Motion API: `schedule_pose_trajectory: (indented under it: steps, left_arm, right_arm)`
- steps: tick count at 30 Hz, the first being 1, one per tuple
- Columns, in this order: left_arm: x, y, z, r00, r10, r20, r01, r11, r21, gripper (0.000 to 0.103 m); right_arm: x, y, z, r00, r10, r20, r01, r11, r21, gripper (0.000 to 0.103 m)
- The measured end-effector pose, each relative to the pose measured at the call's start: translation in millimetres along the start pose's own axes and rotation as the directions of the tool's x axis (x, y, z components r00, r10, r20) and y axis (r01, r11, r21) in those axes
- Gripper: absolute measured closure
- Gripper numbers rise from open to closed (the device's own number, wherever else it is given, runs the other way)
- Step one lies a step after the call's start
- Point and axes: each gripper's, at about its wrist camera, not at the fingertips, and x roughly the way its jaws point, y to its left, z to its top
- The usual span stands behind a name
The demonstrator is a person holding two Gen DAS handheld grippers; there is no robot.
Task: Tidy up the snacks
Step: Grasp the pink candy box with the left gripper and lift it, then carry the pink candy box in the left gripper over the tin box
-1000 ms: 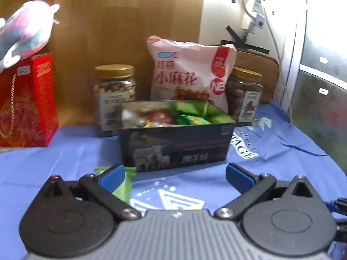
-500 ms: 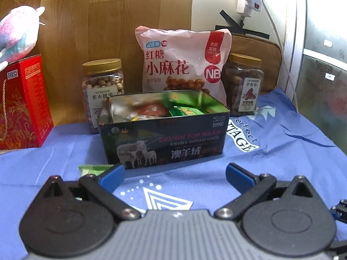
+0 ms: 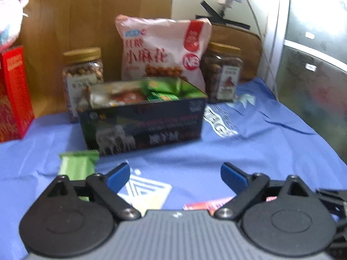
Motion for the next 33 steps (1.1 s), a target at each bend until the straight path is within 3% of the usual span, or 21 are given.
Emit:
schedule_pose_trajectory:
  steps: [7, 10, 13, 17, 21, 25, 33]
  left_arm:
    - [-9.8, 14.0, -19.7, 0.989, -0.134, -0.061, 0.123, 0.981, -0.152, 0.022]
    - [-2.4, 18.0, -26.1, 0.971, -0.213, -0.112, 0.186, 0.959, -0.215, 0.037]
    - [5.6, 17.0, -30.1, 0.962, -0.235, -0.14, 0.199, 0.953, -0.23, 0.052]
    - [4.0, 16.1, -30.6, 0.963, -0.231, -0.143, 0.196, 0.955, -0.222, 0.058]
    - [-6.9, 14.5, -29.0, 0.969, -0.208, -0.13, 0.181, 0.964, -0.197, 0.059]
    - [-20.5, 15.9, -18.9, 0.979, -0.182, -0.089, 0.165, 0.971, -0.174, 0.059]
    - [-31.7, 35.2, 31.1, 0.994, -0.099, 0.042, 0.104, 0.985, -0.137, 0.059]
  right_arm:
    - [2.6, 4.2, 0.2, 1.0, -0.011, -0.01, 0.011, 1.0, -0.013, 0.049]
    - [7.1, 6.4, 2.5, 1.0, -0.014, -0.016, 0.014, 1.0, -0.013, 0.049]
    - [11.2, 10.0, 4.0, 1.0, -0.011, -0.017, 0.01, 1.0, -0.012, 0.049]
    - [13.5, 14.3, 5.7, 1.0, -0.021, -0.008, 0.021, 1.0, -0.015, 0.051]
    - [14.8, 17.3, 8.5, 0.998, -0.059, -0.008, 0.058, 0.998, -0.034, 0.071]
    - [15.5, 22.8, 20.0, 0.999, -0.05, 0.019, 0.051, 0.997, -0.058, 0.071]
    - [36.6, 39.0, 78.8, 0.99, -0.035, 0.135, 0.058, 0.984, -0.169, 0.072]
